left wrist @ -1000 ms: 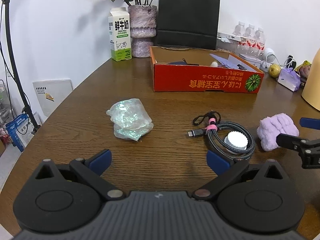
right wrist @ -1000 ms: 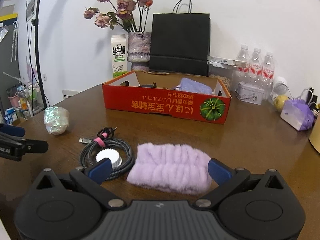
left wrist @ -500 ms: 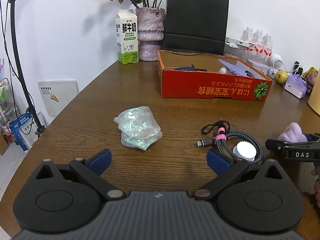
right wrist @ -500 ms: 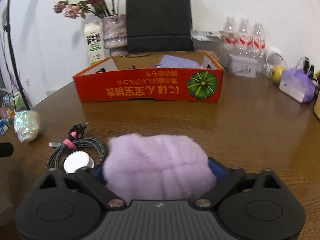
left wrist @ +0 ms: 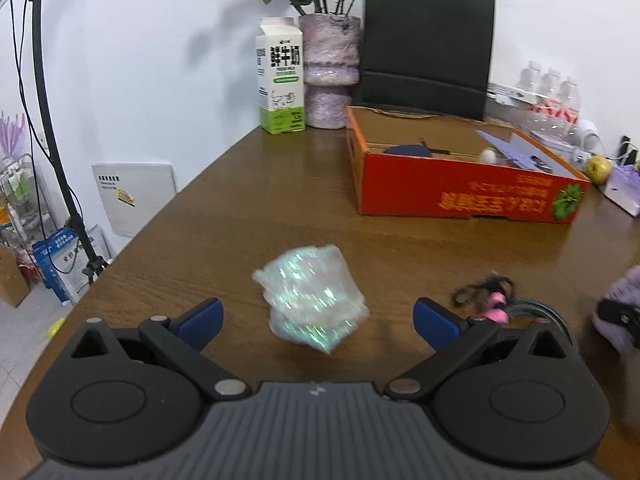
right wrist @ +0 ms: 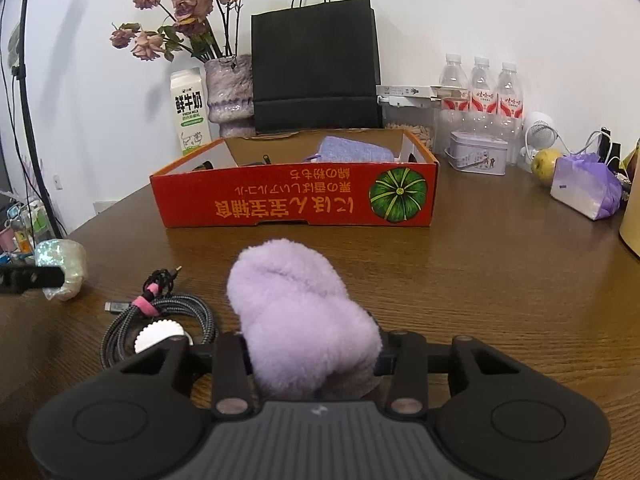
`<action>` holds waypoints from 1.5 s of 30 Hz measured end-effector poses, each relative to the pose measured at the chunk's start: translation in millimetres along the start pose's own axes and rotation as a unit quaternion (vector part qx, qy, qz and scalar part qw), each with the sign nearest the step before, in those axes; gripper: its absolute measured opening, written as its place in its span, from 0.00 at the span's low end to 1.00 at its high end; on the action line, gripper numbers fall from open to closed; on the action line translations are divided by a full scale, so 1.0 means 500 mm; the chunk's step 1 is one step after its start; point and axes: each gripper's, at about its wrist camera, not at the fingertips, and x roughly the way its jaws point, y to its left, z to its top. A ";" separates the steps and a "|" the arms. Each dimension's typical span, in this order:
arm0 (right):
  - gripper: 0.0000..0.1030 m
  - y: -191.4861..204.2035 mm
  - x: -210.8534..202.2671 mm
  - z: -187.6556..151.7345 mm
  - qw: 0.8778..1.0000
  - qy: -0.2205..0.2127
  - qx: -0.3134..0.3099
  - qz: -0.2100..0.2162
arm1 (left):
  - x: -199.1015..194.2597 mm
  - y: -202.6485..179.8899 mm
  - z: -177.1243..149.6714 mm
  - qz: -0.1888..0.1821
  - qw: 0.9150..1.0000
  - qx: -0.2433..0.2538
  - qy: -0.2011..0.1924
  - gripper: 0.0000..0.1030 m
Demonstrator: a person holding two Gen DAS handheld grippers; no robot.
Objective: Organize objects
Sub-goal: 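Grasp the iridescent plastic bag with the left gripper while the right grasps the lilac headband, then carry the plastic bag and lilac headband over the red box with both grippers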
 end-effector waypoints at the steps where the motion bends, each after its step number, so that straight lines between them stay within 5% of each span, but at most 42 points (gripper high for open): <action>1: 0.38 0.001 0.000 0.000 1.000 0.000 -0.002 -0.001 | 0.007 0.003 0.005 0.006 1.000 0.001 -0.001 1.00; 22: 0.38 0.018 0.002 0.000 0.999 -0.001 -0.027 -0.025 | 0.101 0.003 0.012 -0.012 1.000 -0.001 0.012 0.98; 25: 0.38 0.020 0.001 -0.001 0.999 -0.001 -0.028 -0.026 | 0.102 -0.005 0.007 -0.015 1.000 0.008 0.018 0.80; 27: 0.38 0.021 0.001 -0.001 0.999 -0.002 -0.029 -0.027 | 0.105 -0.007 0.004 -0.018 0.999 0.009 0.025 0.55; 30: 0.38 0.021 0.002 0.000 0.999 -0.002 -0.029 -0.027 | 0.100 -0.008 0.001 -0.019 1.000 0.007 0.018 0.44; 45: 0.38 0.035 -0.020 -0.001 0.998 -0.036 -0.046 -0.034 | 0.041 -0.040 -0.025 0.006 0.999 0.000 -0.038 0.39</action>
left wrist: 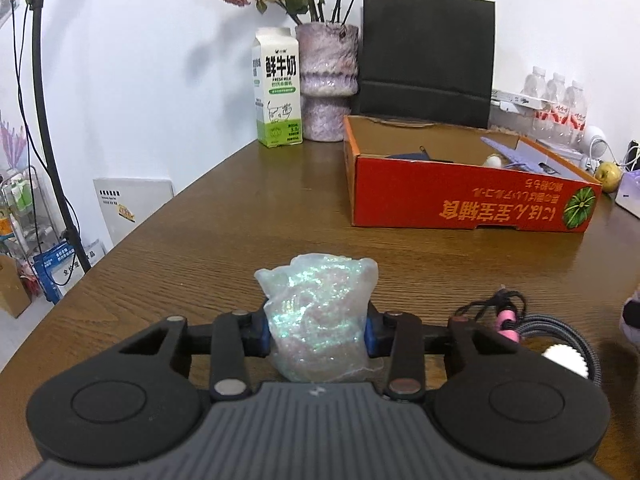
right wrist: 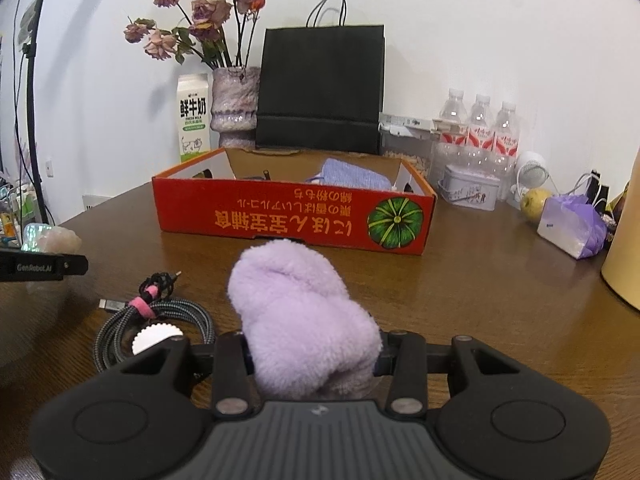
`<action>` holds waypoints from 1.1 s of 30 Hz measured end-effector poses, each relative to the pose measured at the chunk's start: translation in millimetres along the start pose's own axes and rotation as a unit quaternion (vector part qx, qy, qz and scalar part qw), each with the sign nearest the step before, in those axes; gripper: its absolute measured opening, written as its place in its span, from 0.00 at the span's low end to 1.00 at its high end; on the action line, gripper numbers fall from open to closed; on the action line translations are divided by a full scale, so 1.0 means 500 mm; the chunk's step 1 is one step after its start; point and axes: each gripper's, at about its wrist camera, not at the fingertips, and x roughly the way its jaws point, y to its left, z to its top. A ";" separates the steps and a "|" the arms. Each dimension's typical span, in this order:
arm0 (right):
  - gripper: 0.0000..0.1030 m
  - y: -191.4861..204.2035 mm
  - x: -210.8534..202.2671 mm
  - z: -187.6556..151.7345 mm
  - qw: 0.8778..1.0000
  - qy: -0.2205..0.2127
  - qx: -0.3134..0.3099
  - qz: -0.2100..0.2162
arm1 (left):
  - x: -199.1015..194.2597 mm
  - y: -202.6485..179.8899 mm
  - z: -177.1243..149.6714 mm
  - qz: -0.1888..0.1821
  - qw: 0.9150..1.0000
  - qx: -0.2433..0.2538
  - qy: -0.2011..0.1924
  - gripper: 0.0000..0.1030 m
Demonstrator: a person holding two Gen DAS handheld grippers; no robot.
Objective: Organize objects
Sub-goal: 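Carry the plastic bag and lilac headband over the red box with both grippers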
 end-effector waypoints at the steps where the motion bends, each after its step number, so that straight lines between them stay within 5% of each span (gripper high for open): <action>1: 0.38 0.002 -0.003 0.000 1.000 -0.004 -0.002 -0.001 | -0.005 -0.005 -0.002 0.001 1.000 0.000 -0.002 0.39; 14: 0.37 0.028 -0.051 -0.004 0.999 -0.034 -0.005 0.030 | -0.090 -0.069 -0.012 -0.042 0.999 0.012 -0.014 0.39; 33: 0.37 0.040 -0.052 0.078 0.996 -0.072 -0.007 0.045 | -0.119 -0.140 0.071 -0.079 0.995 0.024 -0.048 0.39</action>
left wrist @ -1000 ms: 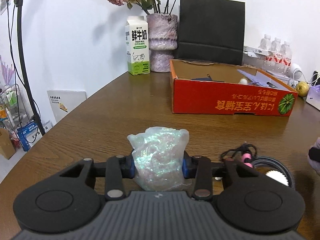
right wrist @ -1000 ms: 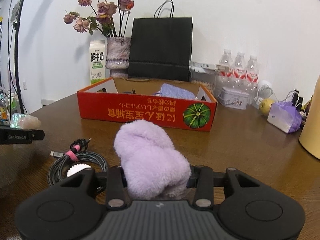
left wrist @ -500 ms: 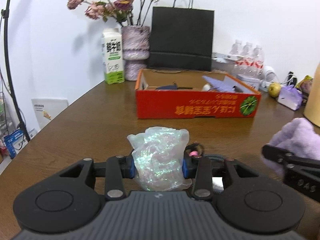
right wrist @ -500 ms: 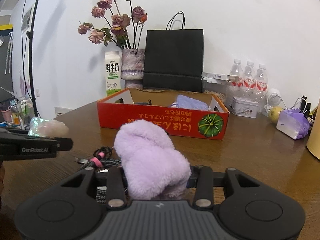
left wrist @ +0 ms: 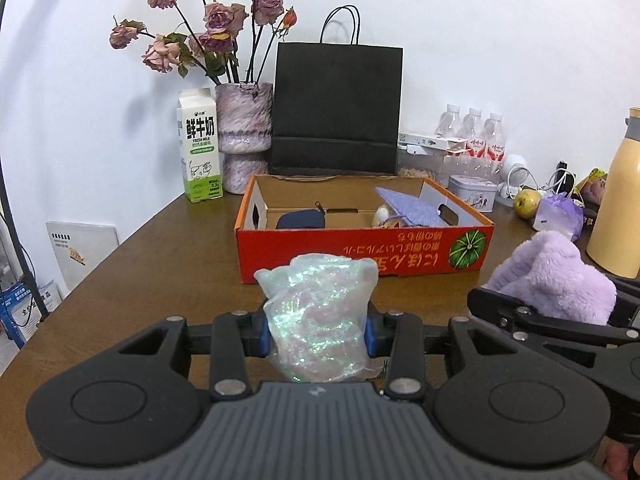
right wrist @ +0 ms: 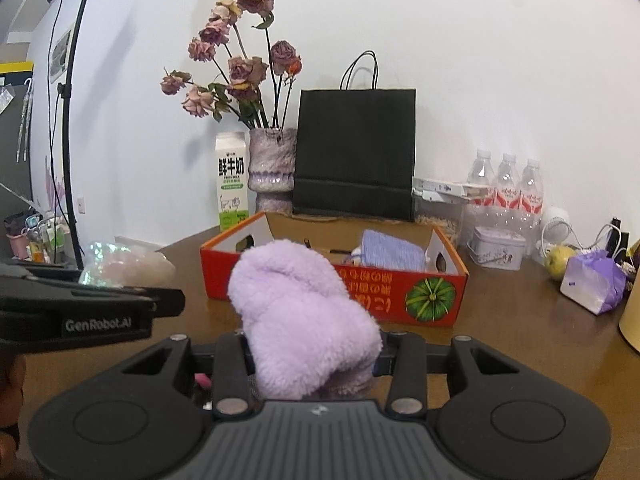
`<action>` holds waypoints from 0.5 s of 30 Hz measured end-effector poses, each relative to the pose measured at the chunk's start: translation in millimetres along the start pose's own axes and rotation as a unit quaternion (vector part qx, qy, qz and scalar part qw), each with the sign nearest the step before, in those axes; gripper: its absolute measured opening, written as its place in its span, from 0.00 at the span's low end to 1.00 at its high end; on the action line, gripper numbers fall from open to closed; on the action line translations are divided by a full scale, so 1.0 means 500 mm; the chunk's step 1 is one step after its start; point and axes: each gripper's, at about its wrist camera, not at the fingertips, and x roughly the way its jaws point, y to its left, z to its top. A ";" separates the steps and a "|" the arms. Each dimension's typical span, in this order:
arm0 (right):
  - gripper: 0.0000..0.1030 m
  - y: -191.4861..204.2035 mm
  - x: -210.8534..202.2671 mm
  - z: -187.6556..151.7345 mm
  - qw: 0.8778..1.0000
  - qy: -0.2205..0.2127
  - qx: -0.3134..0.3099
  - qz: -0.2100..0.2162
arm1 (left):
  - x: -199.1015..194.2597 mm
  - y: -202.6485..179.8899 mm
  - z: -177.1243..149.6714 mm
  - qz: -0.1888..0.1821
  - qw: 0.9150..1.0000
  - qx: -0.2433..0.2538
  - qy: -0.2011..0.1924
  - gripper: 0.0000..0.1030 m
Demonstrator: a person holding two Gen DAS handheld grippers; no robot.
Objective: Organize objects
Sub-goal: 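Carry the plastic bag and lilac headband over the red box with both grippers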
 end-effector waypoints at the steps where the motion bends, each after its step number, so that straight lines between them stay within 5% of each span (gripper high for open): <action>1: 0.37 -0.001 0.003 0.004 1.000 -0.002 0.000 0.000 | 0.003 -0.001 0.005 0.000 1.000 0.000 -0.001 0.39; 15: 0.37 -0.012 0.065 0.073 1.000 -0.015 -0.009 -0.005 | 0.056 -0.006 0.080 0.001 1.000 -0.012 -0.019 0.39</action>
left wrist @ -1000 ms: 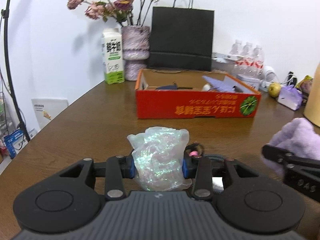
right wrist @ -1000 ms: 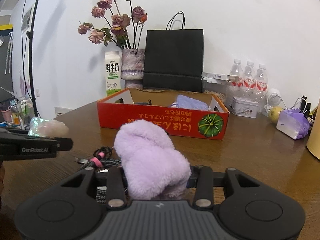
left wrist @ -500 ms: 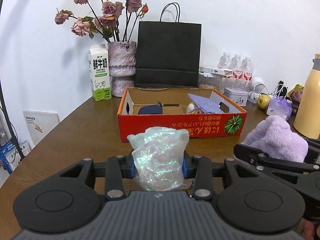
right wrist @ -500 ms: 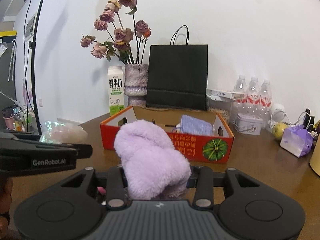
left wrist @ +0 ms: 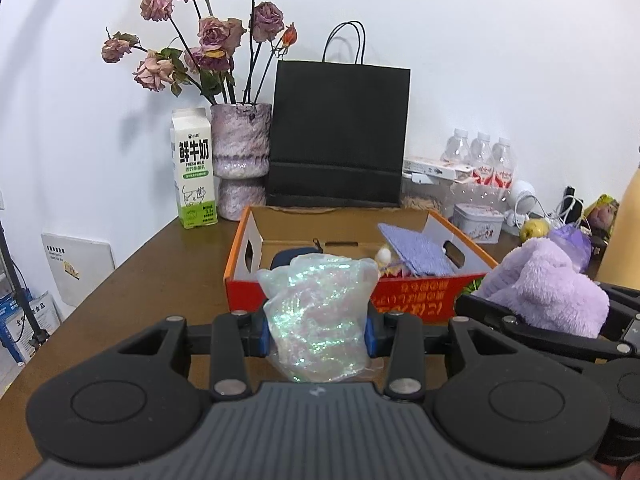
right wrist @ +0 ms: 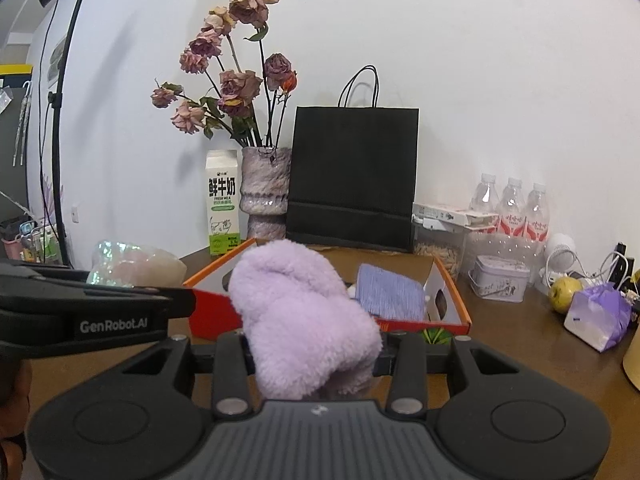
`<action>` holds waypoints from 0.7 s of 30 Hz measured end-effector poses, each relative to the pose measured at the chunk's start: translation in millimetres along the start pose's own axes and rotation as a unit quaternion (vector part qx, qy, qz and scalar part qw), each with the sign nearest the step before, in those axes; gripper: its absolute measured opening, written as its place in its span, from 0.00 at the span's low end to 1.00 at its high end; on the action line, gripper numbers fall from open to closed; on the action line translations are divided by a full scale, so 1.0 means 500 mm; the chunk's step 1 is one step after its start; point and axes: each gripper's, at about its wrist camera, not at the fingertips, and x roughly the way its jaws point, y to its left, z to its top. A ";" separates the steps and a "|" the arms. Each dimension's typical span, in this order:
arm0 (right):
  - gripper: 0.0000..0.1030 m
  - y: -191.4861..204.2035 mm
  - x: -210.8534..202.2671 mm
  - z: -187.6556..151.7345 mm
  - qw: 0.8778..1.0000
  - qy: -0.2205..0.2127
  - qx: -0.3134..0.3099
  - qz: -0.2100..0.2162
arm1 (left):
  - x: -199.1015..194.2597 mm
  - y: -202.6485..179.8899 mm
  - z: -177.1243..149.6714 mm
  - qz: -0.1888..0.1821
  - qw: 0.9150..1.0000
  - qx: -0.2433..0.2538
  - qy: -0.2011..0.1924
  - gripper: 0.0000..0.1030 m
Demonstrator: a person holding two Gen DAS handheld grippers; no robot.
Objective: Organize objects
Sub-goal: 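Carry the plastic bag and lilac headband over the red box with both grippers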
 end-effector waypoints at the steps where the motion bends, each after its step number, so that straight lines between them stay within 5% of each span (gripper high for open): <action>1: 0.37 0.000 0.006 0.005 1.000 -0.001 0.000 0.000 | 0.005 0.001 0.005 0.001 1.000 -0.001 -0.001 0.39; 21: 0.37 -0.023 0.148 0.071 1.000 -0.014 0.007 0.001 | 0.132 0.022 0.100 0.001 1.000 -0.029 -0.011 0.39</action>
